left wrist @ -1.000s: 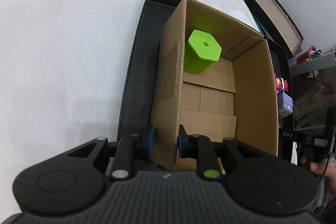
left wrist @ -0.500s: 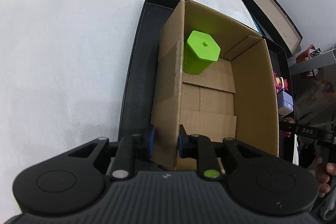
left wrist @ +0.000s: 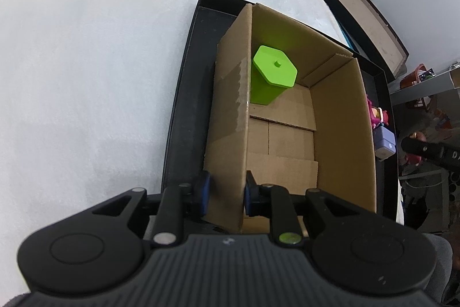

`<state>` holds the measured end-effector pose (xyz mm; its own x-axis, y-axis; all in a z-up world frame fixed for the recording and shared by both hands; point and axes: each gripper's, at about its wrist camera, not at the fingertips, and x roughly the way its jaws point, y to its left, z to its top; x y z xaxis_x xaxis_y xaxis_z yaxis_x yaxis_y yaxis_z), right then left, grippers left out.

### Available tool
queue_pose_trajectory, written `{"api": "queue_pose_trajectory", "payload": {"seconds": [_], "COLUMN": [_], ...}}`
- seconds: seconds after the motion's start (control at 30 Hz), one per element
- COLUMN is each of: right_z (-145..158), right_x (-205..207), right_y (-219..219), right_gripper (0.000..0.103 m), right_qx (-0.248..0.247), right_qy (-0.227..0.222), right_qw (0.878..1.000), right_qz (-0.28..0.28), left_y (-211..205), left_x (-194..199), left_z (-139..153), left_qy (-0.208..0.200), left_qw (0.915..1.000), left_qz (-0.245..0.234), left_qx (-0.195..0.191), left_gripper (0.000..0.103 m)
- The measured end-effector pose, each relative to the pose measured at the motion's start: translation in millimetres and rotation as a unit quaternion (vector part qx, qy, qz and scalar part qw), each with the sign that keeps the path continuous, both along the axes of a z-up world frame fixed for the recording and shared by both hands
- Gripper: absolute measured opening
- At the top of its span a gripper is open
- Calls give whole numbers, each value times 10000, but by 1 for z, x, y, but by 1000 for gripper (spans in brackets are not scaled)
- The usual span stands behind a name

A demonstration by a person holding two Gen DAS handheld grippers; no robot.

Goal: Organize rigid objects
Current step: 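Grasp the brown-haired doll figure with the right gripper, then carry the doll into the cardboard box and release it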

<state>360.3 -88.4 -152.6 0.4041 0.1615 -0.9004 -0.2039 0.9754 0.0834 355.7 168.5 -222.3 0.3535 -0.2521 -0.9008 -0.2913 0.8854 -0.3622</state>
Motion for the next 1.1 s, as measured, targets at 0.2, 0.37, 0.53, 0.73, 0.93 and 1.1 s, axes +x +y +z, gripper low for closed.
{"api": "queue_pose_trajectory", "payload": {"seconds": [0.2, 0.37, 0.53, 0.73, 0.93, 1.1], "right_z": [14, 25, 29, 24, 17, 14], "right_x": [-2, -4, 0, 6, 13, 20], "right_y": [17, 37, 58, 86, 111, 124], "right_gripper": [46, 46, 46, 46, 46, 46], "right_qx": [132, 176, 268, 278, 129, 73], "right_qy": [-98, -195, -172, -121, -83, -158], "right_qw": [9998, 9992, 9987, 9978, 9973, 9973], "right_qz": [120, 302, 405, 590, 715, 716], "left_y": [4, 6, 8, 6, 8, 7], "left_x": [-4, -5, -6, -5, -6, -7], "left_z": [1, 2, 1, 0, -1, -2], "left_qy": [-69, -140, -154, -155, -184, -197], "left_qw": [10000, 9998, 9997, 9996, 9995, 9994], "left_qz": [21, 11, -6, -121, -138, -152], "left_qx": [-63, -129, -193, -198, -232, -254], "left_gripper": [21, 22, 22, 22, 22, 22]}}
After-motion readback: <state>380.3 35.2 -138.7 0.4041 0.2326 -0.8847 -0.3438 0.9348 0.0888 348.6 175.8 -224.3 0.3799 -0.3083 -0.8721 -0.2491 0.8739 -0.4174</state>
